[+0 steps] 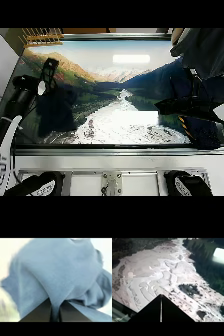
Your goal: Fold the clothes and pants, and hang the long-sleeved shirts on hangers.
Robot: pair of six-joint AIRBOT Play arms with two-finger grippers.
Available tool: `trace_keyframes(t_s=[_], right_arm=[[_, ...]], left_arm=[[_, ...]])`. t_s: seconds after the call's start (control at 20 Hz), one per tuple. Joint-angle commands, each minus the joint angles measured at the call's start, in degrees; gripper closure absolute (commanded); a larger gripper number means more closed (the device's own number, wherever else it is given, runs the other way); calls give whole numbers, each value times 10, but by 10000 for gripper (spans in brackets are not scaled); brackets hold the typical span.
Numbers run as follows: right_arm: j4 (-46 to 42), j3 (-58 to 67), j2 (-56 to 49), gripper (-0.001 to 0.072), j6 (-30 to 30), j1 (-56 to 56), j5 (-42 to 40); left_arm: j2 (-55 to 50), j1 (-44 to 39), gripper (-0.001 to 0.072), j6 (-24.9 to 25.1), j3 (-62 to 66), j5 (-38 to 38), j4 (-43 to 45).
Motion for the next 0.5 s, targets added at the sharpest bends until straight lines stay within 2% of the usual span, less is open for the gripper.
trace_keyframes(t_s=[0.0,0.15,0.25,0.35,0.45], right_arm=[[33,0,-2,698,17,0,-3],[84,3,-1,698,21,0,-1],[84,21,1,697,-13,-11,6],[82,42,11,697,-67,-36,6],[83,53,27,698,-76,-76,-12]], left_arm=[[86,-149,694,-2,89,10,1],[132,-263,694,-2,142,42,1],[150,-314,694,-7,154,41,1],[157,-339,695,-44,136,26,0],[151,-347,694,-84,90,22,0]])
